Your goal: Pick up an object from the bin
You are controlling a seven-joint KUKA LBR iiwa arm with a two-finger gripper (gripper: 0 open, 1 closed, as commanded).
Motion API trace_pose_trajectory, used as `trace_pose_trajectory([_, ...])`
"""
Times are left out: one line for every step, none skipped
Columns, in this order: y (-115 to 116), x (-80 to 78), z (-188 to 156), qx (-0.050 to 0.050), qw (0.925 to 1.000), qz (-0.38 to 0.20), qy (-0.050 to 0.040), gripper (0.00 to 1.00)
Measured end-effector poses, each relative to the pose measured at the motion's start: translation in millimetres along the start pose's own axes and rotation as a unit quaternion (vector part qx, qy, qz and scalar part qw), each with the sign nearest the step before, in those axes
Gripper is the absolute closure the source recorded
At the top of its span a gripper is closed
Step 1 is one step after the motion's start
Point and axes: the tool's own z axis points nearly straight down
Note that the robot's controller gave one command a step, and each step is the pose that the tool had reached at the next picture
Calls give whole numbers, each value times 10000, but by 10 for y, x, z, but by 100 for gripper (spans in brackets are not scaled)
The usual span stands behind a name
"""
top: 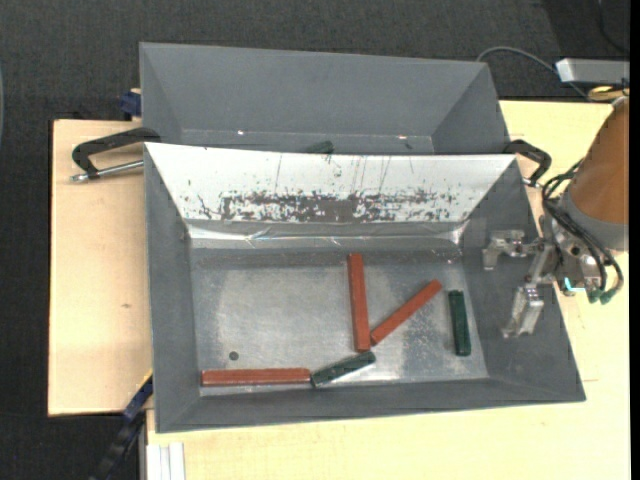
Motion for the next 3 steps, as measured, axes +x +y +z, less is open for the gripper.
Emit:
trace_pose_trajectory([7,-19,-38,8,10000,-13,-39,0])
trace_pose_trajectory([38,-23,444,11,9996,291,-67,0])
trace_pose_trajectory([333,-340,1136,7,9994,350,-52,0])
